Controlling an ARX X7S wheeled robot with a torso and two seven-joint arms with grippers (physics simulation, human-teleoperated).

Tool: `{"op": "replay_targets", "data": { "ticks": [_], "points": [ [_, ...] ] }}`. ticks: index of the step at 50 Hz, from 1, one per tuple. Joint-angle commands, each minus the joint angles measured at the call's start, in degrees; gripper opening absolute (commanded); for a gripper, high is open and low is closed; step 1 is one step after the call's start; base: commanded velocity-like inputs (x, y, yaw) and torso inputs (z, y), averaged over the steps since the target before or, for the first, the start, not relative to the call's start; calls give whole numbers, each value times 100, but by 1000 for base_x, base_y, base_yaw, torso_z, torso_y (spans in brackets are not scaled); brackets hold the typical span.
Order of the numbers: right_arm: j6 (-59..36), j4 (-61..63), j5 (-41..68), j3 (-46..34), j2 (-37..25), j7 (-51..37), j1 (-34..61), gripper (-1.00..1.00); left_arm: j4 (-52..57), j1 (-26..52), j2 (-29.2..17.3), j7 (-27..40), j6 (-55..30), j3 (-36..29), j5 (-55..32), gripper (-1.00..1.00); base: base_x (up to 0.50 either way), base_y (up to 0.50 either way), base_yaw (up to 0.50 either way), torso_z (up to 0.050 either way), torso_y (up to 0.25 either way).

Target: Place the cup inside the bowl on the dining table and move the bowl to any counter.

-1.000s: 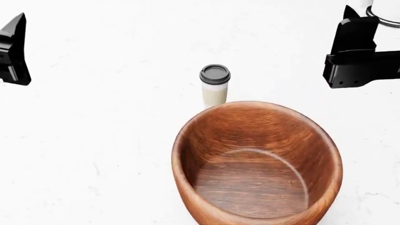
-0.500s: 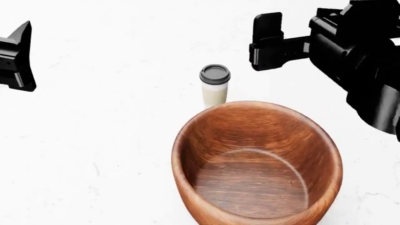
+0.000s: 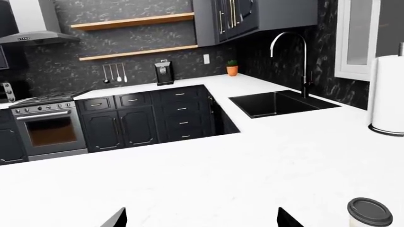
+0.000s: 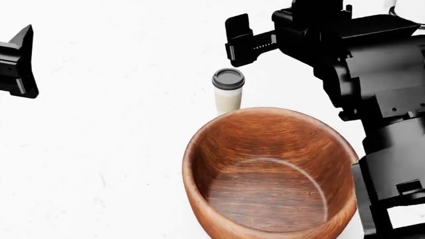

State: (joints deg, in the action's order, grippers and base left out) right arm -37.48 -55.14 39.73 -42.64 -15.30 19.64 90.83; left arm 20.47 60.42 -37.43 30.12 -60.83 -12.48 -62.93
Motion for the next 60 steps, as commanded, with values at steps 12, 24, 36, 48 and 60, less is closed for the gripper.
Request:
{"op": "replay_targets", "data": {
  "ticks": [12,24,36,48,60],
  "points": [
    [636,-1984,-2823,1629,1145,1283,219,100,-107,-74,-44,-38,119,-9,77,100,0,0,0,0,0],
    [606,-1984,-3641,2505,1205,1689,93,100,-110,-160,2,-138,328,-72,220,100,0,0,0,0,0],
    [224,-1984,-3830,2894,1196,1757,252,100,-69,-259,-92,-186,383,-38,210,100,0,0,0,0,0],
    [253,-1984,-3872,3187,1198,1638,315,100,11,-254,-20,-180,477,-163,346,100,0,0,0,0,0],
    [435,-1984,-3937,3361,1204,1484,262,100,-27,-155,221,-109,542,-436,587,100,0,0,0,7,-50]
  ]
}}
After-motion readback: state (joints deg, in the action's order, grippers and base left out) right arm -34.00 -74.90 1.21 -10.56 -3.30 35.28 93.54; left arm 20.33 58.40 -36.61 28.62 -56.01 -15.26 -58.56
